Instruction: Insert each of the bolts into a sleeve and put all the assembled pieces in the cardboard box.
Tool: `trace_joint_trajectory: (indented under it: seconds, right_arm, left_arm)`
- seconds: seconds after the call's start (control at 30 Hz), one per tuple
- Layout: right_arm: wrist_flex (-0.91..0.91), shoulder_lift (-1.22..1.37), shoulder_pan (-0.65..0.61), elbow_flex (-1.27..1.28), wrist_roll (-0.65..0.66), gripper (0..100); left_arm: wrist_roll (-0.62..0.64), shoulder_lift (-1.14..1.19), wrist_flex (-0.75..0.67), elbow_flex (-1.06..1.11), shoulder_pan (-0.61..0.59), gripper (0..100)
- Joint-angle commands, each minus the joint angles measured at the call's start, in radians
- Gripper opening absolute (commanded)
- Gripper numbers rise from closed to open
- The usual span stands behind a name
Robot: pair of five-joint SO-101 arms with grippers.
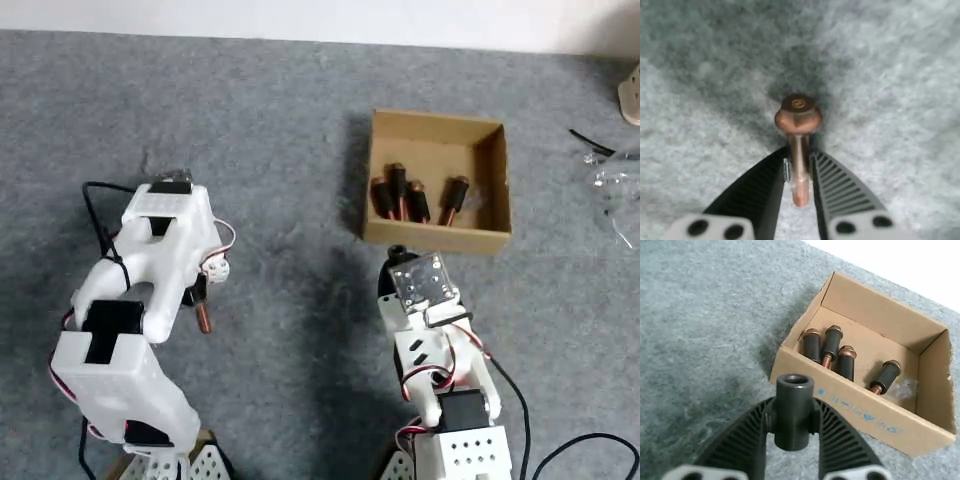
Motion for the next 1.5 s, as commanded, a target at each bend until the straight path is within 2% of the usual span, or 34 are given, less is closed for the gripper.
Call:
trace_joint_trajectory:
  seconds: [0.0,0.17,0.27,0.47,0.73,1.0,1.27,1.37,1.47]
  right_arm:
    - [-0.001,-0.016,-0.002,0.128,0.0,0.4]
    - [-0.001,-0.016,-0.002,0.128,0.0,0.4]
    - [-0.001,-0.016,0.018,0.127,0.028,0.4]
    - [-0.001,-0.016,0.018,0.127,0.032,0.4]
    - [-0.001,-0.018,0.018,0.127,0.034,0.4]
    - [-0.001,-0.018,0.018,0.127,0.034,0.4]
    - [-0.001,-0.019,0.018,0.127,0.034,0.4]
    - [-0.001,-0.019,0.018,0.127,0.034,0.4]
    - [-0.001,-0.019,0.018,0.127,0.034,0.4]
  left_arm:
    - [-0.009,-0.047,0.031,0.001,-0.007,0]
    - [-0.012,-0.114,-0.068,-0.001,0.033,0]
    - [-0.077,-0.154,-0.103,-0.001,0.076,0]
    - [-0.094,-0.323,-0.103,-0.001,0.142,0]
    - [-0.098,-0.667,-0.084,0.045,0.153,0]
    - [-0.098,-1.049,-0.084,0.251,0.15,0]
    - [-0.1,-1.541,-0.091,0.516,0.145,1]
    - [-0.1,-1.719,-0.17,0.625,0.151,1]
    - [-0.1,-1.877,-0.341,0.777,0.151,1]
